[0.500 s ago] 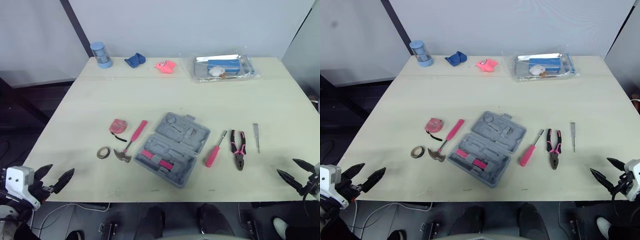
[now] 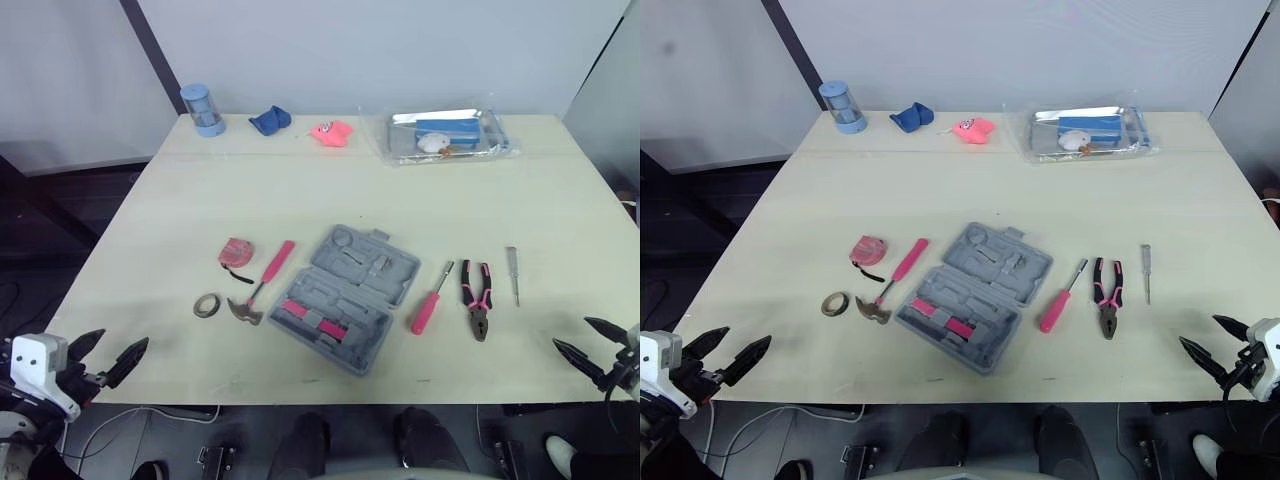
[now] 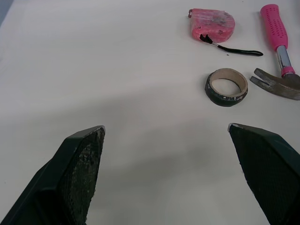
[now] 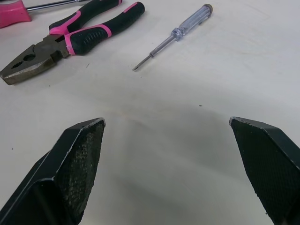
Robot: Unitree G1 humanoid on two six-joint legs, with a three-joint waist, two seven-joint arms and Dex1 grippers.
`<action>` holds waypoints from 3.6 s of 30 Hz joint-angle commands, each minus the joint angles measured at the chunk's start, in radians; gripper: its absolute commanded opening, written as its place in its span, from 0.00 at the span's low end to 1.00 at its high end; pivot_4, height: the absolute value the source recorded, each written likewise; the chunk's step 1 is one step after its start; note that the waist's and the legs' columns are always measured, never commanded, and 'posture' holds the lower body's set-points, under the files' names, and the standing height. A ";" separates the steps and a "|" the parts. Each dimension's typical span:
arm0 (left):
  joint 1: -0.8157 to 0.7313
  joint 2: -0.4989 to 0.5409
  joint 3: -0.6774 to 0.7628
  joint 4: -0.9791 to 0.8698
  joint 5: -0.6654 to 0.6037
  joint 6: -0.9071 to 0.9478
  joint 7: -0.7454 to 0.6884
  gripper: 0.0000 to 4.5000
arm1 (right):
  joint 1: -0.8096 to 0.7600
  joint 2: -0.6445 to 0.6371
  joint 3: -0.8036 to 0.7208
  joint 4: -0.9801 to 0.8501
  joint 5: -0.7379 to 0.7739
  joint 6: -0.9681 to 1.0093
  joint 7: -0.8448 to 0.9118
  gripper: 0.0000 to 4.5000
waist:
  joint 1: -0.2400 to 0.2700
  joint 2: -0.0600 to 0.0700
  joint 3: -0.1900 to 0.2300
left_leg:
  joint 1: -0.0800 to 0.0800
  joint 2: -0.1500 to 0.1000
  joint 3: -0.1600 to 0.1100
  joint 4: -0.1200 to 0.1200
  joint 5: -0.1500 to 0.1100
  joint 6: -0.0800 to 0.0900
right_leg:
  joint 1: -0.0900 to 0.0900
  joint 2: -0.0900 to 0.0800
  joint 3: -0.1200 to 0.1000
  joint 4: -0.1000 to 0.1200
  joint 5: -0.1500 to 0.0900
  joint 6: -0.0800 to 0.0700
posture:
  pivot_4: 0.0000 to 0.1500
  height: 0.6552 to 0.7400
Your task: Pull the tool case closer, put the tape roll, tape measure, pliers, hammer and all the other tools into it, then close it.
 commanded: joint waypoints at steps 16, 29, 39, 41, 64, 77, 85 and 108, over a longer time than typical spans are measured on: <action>-0.390 0.161 -0.158 0.170 0.056 0.002 -0.234 0.99 | -0.042 0.024 0.110 -0.428 0.005 0.235 -0.130 1.00 | 0.001 0.000 0.000 | 0.000 0.000 -0.001 0.000 0.000 0.000 | 0.000 0.000 0.000 0.001 0.000 0.000 | 1.00 1.00; -0.924 0.071 -0.526 0.445 0.260 -0.099 -0.489 0.19 | -0.194 0.086 0.433 -0.812 -0.037 0.670 -0.290 0.14 | 0.001 0.000 0.000 | -0.003 0.000 -0.003 0.001 0.000 0.000 | -0.001 0.001 -0.003 0.001 0.000 0.000 | 1.00 1.00; -1.174 -0.050 -0.658 0.818 0.453 -0.274 -0.476 0.01 | -0.315 0.101 0.663 -0.921 -0.142 0.898 -0.351 0.00 | -0.003 -0.001 0.001 | -0.007 -0.001 -0.005 0.002 0.000 0.000 | -0.006 0.001 -0.004 0.002 0.000 0.000 | 1.00 1.00; -1.198 -0.071 -0.666 0.856 0.477 -0.291 -0.462 0.01 | -0.335 0.101 0.697 -0.925 -0.160 0.928 -0.356 0.00 | -0.002 -0.001 0.001 | -0.008 -0.001 -0.006 0.003 0.000 0.000 | -0.007 0.001 -0.004 0.002 0.000 0.000 | 1.00 1.00; -1.289 -0.175 -0.715 0.969 0.652 -0.321 -0.312 0.01 | -0.412 0.177 0.820 -0.878 -0.273 1.006 -0.402 0.00 | -0.007 -0.001 0.001 | -0.015 -0.002 -0.013 0.005 0.001 -0.001 | -0.010 0.000 -0.011 0.002 0.000 0.000 | 1.00 1.00; -1.297 -0.196 -0.736 0.991 0.731 -0.306 -0.227 0.01 | -0.411 0.194 0.817 -0.882 -0.284 1.015 -0.407 0.00 | -0.025 -0.001 0.001 | -0.015 -0.002 -0.015 0.005 0.001 -0.001 | -0.010 0.000 -0.012 0.002 0.000 0.000 | 1.00 1.00; -1.296 -0.207 -0.741 0.996 0.749 -0.287 -0.241 0.01 | -0.413 0.204 0.821 -0.882 -0.288 1.019 -0.408 0.00 | -0.025 -0.001 0.001 | -0.015 -0.002 -0.015 0.005 0.001 -0.001 | -0.009 0.000 -0.012 0.002 0.000 0.000 | 1.00 1.00; -1.272 -0.187 -0.739 0.985 0.739 -0.235 -0.422 0.01 | -0.416 0.221 0.822 -0.846 -0.309 0.988 -0.403 0.00 | -0.027 -0.001 0.000 | -0.015 -0.003 -0.015 0.005 0.001 -0.001 | -0.009 0.000 -0.012 0.003 0.000 0.000 | 1.00 1.00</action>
